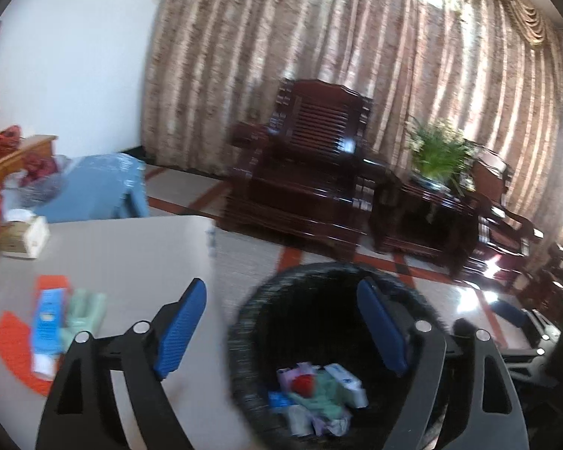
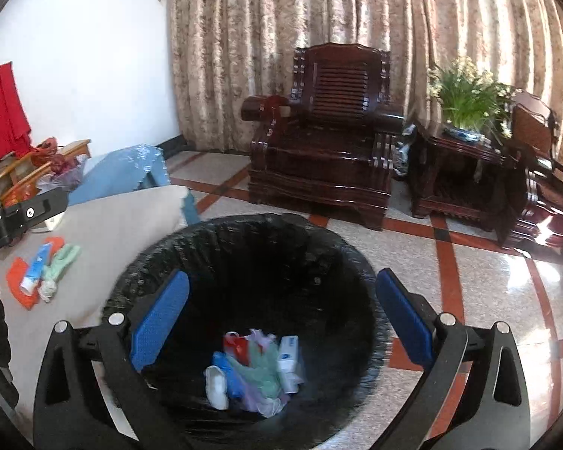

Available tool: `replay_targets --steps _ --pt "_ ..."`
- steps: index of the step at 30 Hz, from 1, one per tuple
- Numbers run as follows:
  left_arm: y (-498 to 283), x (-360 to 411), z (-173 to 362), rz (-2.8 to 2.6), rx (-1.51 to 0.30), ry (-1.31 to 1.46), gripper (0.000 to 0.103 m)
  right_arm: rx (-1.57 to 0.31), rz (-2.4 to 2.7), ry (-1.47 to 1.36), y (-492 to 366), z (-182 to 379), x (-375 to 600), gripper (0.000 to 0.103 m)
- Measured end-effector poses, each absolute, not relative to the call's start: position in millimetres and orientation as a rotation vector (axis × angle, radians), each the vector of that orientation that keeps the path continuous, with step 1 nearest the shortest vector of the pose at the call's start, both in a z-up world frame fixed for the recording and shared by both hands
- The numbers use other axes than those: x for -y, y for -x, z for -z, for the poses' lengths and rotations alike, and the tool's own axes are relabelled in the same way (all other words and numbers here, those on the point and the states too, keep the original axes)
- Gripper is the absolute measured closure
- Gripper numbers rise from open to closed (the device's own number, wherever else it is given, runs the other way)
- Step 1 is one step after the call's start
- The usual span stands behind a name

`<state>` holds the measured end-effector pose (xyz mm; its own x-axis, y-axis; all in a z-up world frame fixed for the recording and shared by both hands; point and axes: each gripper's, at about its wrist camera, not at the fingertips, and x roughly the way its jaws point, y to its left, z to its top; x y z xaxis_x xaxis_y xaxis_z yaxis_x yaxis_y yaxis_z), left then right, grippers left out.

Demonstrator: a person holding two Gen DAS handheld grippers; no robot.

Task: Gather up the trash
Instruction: 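Return to the table and grasp the orange foam net with the left gripper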

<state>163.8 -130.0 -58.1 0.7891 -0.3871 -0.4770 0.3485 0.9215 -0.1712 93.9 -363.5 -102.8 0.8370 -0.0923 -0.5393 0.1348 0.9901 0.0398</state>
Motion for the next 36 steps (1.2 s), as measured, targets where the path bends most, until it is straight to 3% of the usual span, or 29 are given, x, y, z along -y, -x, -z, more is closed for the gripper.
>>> replay_targets --steps 17,36 --pt "-121.6 -80.6 77.5 -0.087 -0.52 0.077 0.02 -0.575 -0.203 -0.004 -140.0 93.4 196.2 0.006" --pt "-153.8 -138.9 145.7 -0.149 -0.666 0.137 0.021 -0.648 -0.306 0.053 -187.4 148.6 83.7 0.006"
